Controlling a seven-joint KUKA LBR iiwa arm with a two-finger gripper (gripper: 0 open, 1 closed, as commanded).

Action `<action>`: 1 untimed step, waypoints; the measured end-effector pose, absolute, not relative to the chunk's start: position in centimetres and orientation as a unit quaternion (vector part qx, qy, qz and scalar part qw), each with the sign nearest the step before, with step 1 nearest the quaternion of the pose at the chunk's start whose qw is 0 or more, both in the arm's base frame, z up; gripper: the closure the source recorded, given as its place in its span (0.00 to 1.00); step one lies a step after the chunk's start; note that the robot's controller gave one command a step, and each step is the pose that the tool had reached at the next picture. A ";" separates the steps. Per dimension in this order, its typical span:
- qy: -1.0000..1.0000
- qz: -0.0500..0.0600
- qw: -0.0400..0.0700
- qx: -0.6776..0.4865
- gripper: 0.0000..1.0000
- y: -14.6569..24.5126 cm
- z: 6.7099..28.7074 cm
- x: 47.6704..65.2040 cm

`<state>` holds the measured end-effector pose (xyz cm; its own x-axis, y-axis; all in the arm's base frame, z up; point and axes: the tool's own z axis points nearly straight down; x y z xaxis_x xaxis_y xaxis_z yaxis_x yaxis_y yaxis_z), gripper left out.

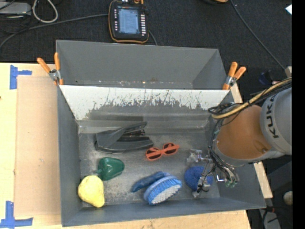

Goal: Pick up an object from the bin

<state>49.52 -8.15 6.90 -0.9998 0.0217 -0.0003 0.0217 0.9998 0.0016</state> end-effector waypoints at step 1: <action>0.999 0.001 -0.003 0.039 1.00 -8.0 6.9 49.5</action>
Offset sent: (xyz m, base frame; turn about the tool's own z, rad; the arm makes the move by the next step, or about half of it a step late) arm 0.0000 0.0000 0.0000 0.0000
